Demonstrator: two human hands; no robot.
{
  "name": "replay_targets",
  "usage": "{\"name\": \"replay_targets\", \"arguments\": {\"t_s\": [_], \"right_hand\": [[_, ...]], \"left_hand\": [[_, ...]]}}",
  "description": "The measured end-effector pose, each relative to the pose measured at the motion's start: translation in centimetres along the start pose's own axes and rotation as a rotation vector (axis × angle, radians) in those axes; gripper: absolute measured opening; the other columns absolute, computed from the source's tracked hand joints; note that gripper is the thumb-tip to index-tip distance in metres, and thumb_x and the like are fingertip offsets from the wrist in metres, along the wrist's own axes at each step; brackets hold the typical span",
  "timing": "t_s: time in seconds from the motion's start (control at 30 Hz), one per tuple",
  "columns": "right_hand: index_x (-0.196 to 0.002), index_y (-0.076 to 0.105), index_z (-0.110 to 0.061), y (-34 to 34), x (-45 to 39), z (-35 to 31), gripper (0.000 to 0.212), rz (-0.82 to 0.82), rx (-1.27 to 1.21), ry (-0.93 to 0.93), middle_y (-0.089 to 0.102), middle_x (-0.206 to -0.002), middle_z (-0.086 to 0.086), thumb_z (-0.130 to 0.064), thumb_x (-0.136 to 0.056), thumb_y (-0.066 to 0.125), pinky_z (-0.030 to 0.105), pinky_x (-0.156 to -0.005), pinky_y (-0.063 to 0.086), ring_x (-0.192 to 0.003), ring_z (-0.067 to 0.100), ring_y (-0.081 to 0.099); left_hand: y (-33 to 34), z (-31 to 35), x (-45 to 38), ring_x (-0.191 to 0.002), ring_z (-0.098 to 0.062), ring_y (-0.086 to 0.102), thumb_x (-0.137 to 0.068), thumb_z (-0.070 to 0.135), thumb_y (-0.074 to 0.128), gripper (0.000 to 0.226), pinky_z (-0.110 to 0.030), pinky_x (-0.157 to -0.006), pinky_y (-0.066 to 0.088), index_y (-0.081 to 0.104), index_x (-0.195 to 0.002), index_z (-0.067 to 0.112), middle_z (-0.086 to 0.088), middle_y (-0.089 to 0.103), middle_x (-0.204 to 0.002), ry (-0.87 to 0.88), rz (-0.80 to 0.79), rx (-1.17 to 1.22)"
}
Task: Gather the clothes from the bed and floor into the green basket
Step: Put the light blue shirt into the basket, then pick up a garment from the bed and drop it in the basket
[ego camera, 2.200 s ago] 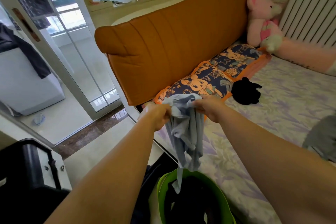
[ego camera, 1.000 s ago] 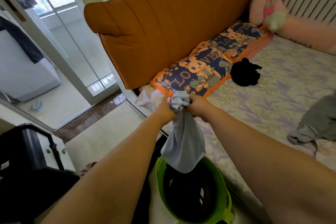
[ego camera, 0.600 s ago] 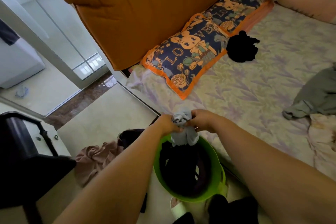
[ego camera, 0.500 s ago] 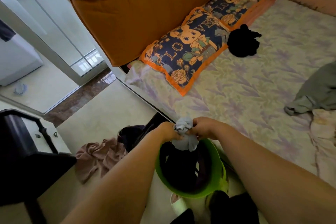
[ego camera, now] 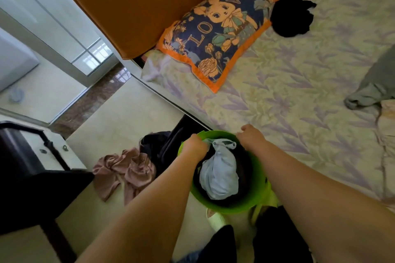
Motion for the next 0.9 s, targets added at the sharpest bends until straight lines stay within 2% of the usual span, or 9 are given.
{"name": "replay_targets", "arguments": {"t_s": [0.1,0.17,0.23,0.3,0.43,0.53,0.7,0.8,0.9], "right_hand": [[-0.119,0.058,0.007,-1.1,-0.3,-0.8,0.032,-0.007,-0.020,-0.042,0.061,-0.119,0.023,-0.008,-0.094,0.044,0.035,-0.079,0.046,-0.097,0.032,0.058],[-0.117,0.060,0.004,-1.8,-0.2,-1.5,0.031,-0.014,-0.070,-0.057,0.064,-0.117,0.021,-0.010,-0.094,0.044,0.034,-0.079,0.046,-0.104,0.033,0.060],[-0.118,0.061,0.002,-2.8,0.1,-2.5,0.031,-0.020,-0.094,-0.069,0.065,-0.118,0.019,-0.010,-0.094,0.045,0.033,-0.081,0.044,-0.111,0.033,0.060],[-0.118,0.062,0.002,-3.3,0.2,-3.5,0.030,-0.050,-0.100,-0.095,0.065,-0.119,0.018,-0.006,-0.093,0.048,0.030,-0.079,0.041,-0.113,0.032,0.060],[-0.120,0.060,-0.003,-5.8,-0.4,-5.2,0.028,-0.054,-0.145,-0.123,0.066,-0.112,0.014,-0.009,-0.097,0.046,0.030,-0.071,0.041,-0.096,0.025,0.060],[-0.120,0.060,0.002,-8.3,-1.8,-6.4,0.029,-0.057,-0.188,-0.134,0.062,-0.103,0.013,-0.008,-0.098,0.045,0.026,-0.059,0.038,-0.089,0.022,0.056],[-0.113,0.064,0.004,-13.0,-6.1,-8.6,0.027,-0.036,-0.255,-0.116,0.063,-0.099,0.019,-0.009,-0.096,0.046,0.026,-0.055,0.036,-0.087,0.028,0.059],[-0.110,0.066,0.002,-16.6,-10.8,-10.1,0.029,-0.016,-0.216,-0.134,0.066,-0.110,0.025,-0.014,-0.095,0.048,0.034,-0.065,0.038,-0.093,0.032,0.062],[-0.114,0.068,-0.004,-20.9,-15.9,-11.3,0.029,0.022,-0.176,-0.154,0.065,-0.118,0.018,-0.017,-0.097,0.048,0.034,-0.081,0.048,-0.109,0.034,0.061]], "left_hand": [[0.1,1.5,-0.2,-0.103,-0.032,0.063,-0.094,0.024,0.050,0.036,-0.040,-0.090,0.053,0.047,-0.127,0.009,-0.016,0.063,-0.117,0.033,-0.046,0.021],[0.0,3.2,-0.3,-0.101,-0.033,0.063,-0.096,0.015,0.046,0.027,-0.042,-0.091,0.053,0.050,-0.121,0.005,-0.018,0.063,-0.114,0.072,-0.080,0.032],[-0.6,5.4,-0.1,-0.093,-0.032,0.060,-0.094,0.009,0.044,0.022,-0.040,-0.083,0.053,0.054,-0.111,0.000,-0.025,0.061,-0.108,0.137,-0.075,0.025],[-1.0,7.1,-0.2,-0.100,-0.036,0.060,-0.094,0.012,0.045,0.031,-0.037,-0.078,0.049,0.052,-0.120,-0.005,-0.028,0.058,-0.119,0.183,-0.085,0.016],[-2.8,11.3,-0.3,-0.122,-0.034,0.053,-0.098,0.022,0.049,0.045,-0.040,-0.101,0.047,0.043,-0.139,0.006,-0.016,0.051,-0.138,0.247,-0.083,-0.021],[-4.3,14.6,-1.2,-0.121,-0.035,0.055,-0.098,0.021,0.050,0.043,-0.043,-0.102,0.047,0.044,-0.138,0.007,-0.020,0.055,-0.135,0.277,-0.075,0.007],[-7.0,20.7,-4.1,-0.113,-0.039,0.058,-0.097,0.018,0.051,0.034,-0.047,-0.096,0.051,0.050,-0.129,0.007,-0.024,0.058,-0.125,0.318,-0.070,0.019],[-8.1,25.7,-7.5,-0.110,-0.037,0.059,-0.098,0.021,0.050,0.040,-0.045,-0.094,0.052,0.046,-0.136,0.009,-0.021,0.058,-0.126,0.340,-0.074,-0.007],[-8.2,31.0,-11.7,-0.101,-0.032,0.061,-0.098,0.023,0.050,0.044,-0.043,-0.091,0.054,0.043,-0.139,0.010,-0.019,0.059,-0.124,0.332,-0.087,0.012]]}}
Point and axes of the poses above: each hand's wrist, its own x-axis away from the middle knuckle, its own y-axis out of the palm, z = x × y, the point moved 5 cm from there along -x, towards the middle knuckle
